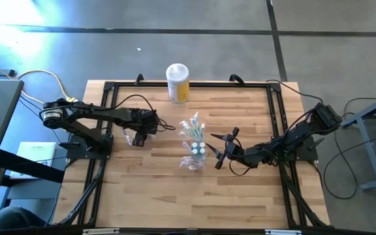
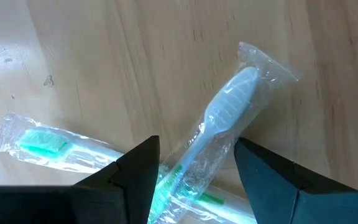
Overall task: Pick & Place toothbrushing station
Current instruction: Put the green toothbrush into the transparent organizer
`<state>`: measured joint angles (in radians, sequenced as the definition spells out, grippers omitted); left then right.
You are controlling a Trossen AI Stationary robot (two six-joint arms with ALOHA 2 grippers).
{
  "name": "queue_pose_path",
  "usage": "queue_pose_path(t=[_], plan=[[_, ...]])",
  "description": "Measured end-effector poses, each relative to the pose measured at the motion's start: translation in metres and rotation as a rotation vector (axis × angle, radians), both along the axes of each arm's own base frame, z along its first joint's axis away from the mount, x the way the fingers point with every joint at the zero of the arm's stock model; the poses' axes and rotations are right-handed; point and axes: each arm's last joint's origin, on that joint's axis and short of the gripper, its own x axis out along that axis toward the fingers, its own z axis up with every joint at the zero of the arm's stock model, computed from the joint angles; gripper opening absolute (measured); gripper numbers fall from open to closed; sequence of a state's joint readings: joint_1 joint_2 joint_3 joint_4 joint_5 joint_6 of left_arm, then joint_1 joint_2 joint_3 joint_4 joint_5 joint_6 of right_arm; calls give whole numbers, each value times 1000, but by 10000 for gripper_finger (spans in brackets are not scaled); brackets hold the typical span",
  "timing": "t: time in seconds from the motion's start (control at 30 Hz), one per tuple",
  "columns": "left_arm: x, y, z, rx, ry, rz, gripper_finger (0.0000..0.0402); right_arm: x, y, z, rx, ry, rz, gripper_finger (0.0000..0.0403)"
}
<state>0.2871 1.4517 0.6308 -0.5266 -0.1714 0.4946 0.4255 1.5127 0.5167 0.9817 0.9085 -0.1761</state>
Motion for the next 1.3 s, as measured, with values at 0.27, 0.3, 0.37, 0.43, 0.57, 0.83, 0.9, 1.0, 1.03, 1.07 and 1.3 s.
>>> queue_pose_path(t=[0.27, 0.3, 0.37, 0.43, 0.57, 0.83, 0.9, 1.0, 1.03, 1.07, 1.3], plan=[[0, 0, -1, 5, 12, -38, 194, 0, 0, 0, 0, 0, 0, 193], [0, 0, -1, 6, 14, -48, 186, 0, 0, 0, 0, 0, 0, 193], [0, 0, -1, 0, 14, -52, 166, 0, 0, 0, -1, 1, 0, 193], [0, -1, -1, -5, 15, -53, 142, 0, 0, -1, -3, 8, 0, 193], [-1, -1, -2, -16, 18, -62, 83, 0, 0, -1, -6, 12, 0, 193], [1, -6, -2, -12, 14, -88, 12, 0, 0, -2, -11, 23, 0, 193], [2, -10, -2, 7, 24, -123, 8, 0, 0, -2, -6, 21, 0, 193], [4, -16, -1, 51, 38, -146, 8, 0, -1, -2, 11, 14, -2, 193], [5, -17, 0, 63, 42, -150, 8, 0, -1, -2, 11, 14, -2, 193], [7, -19, 2, 71, 48, -153, 8, 0, -1, -3, 11, 15, -1, 193], [23, -32, 27, 88, 44, -147, 6, 0, -1, -3, 9, 18, -1, 193]])
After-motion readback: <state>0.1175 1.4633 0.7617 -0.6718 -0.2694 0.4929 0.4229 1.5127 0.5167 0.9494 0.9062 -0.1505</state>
